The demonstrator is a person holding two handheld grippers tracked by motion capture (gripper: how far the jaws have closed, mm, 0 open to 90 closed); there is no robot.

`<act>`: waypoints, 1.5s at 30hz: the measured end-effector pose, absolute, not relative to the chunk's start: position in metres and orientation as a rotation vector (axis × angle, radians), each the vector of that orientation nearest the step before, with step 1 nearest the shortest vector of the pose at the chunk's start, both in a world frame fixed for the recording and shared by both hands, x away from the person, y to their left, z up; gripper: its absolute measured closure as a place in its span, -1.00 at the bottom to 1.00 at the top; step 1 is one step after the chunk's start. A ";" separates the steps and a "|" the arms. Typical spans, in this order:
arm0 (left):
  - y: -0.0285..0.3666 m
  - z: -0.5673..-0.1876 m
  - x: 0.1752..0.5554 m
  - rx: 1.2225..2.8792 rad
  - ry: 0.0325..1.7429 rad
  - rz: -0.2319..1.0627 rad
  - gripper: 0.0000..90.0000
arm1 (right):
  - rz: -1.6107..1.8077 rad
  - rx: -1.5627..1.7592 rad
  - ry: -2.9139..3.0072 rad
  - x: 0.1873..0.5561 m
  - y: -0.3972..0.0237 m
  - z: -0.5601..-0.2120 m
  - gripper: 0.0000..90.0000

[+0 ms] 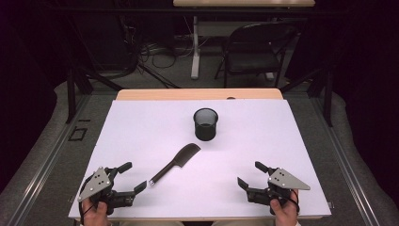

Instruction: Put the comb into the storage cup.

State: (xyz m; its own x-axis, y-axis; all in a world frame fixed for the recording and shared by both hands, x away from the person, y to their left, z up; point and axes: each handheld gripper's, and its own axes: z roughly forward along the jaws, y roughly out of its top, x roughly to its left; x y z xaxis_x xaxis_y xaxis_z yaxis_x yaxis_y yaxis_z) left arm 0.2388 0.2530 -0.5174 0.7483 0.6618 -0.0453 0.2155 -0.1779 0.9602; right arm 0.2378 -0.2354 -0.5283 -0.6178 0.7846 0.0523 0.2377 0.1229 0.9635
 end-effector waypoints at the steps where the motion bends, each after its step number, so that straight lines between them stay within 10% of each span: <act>1: 0.253 -0.517 0.239 1.744 0.689 0.450 -0.65 | 1.517 0.986 1.925 0.238 -0.236 -0.528 -0.68; 45: 0.240 -0.478 0.255 1.922 0.913 0.291 -0.50 | 1.494 0.977 1.959 0.239 -0.229 -0.530 -0.68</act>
